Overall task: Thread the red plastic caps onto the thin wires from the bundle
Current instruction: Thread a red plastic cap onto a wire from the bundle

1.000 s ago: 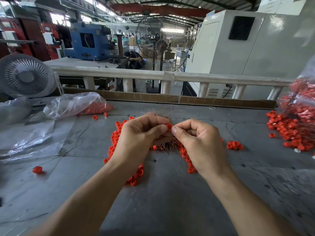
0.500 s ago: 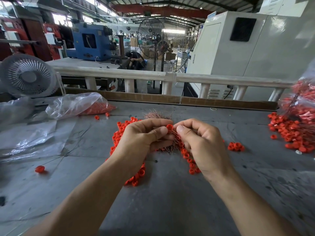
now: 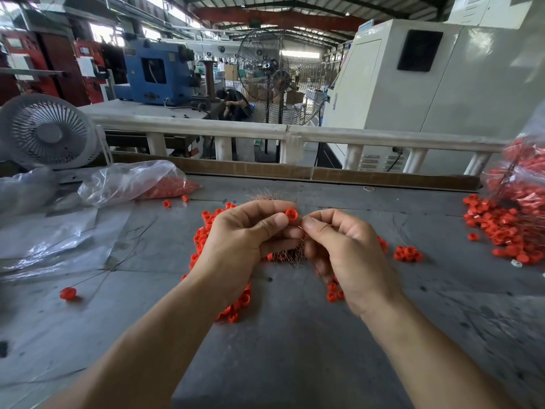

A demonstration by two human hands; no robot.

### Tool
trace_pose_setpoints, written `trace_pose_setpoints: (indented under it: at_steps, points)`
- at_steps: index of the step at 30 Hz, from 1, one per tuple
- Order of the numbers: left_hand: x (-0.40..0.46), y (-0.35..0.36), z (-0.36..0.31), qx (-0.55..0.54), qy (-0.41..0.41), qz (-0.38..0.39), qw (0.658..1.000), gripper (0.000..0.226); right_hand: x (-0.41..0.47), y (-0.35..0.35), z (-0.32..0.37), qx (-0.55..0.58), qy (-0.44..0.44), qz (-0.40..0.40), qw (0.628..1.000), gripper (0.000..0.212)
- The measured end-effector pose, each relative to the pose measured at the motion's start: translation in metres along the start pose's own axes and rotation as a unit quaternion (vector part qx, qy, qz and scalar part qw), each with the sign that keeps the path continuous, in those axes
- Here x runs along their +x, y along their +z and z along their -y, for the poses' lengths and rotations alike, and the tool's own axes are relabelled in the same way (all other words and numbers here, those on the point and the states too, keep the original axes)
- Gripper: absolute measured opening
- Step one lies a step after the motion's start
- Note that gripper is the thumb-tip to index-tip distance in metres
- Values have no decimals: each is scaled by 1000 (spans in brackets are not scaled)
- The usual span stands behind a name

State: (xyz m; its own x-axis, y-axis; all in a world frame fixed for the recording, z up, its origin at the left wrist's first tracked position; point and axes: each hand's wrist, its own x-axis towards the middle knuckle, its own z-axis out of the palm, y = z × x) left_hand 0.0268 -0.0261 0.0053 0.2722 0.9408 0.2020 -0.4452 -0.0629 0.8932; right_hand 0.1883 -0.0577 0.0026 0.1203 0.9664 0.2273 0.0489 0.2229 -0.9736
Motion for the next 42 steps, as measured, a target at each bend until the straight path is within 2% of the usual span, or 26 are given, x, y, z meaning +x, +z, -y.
trace_pose_setpoints:
  at_steps: [4,9,13,15,18,21,23,25,28,32,34,39,42]
  points:
    - [0,-1,1,-1,-3,9,1000,17,1,0,0,1,27,-10,1000,13]
    - [1,-2,1,-2,-7,8,1000,23,1,3,2,30,56,15,998,13]
    - [1,-2,1,-17,-9,3,1000,26,1,3,3,6,67,26,997,12]
    - [1,-2,0,-28,-10,-2,1000,25,2,1,4,-30,59,15,998,16]
    - [2,-2,1,-16,-10,-11,1000,21,5,-12,5,-134,1,-62,989,17]
    - [2,-3,2,-7,-14,-16,1000,15,15,-36,6,-240,-53,-141,959,16]
    - [2,-2,2,-4,-18,-16,1000,14,22,-53,3,-310,-38,-159,937,18]
    - [2,-2,2,-1,-20,-13,1000,14,25,-64,-1,-363,21,-113,924,17]
    - [2,-3,2,0,-20,-14,1000,16,23,-68,-4,-402,97,1,910,20]
    - [2,-4,3,3,-21,-14,1000,16,20,-62,0,-444,110,92,885,17]
    - [2,-4,3,7,-22,-12,1000,16,19,-59,0,-449,118,105,879,15]
    - [3,-6,4,11,-22,-11,1000,15,20,-65,1,-472,124,66,871,16]
    - [3,-6,5,16,-23,-8,1000,13,19,-68,3,-481,137,86,861,19]
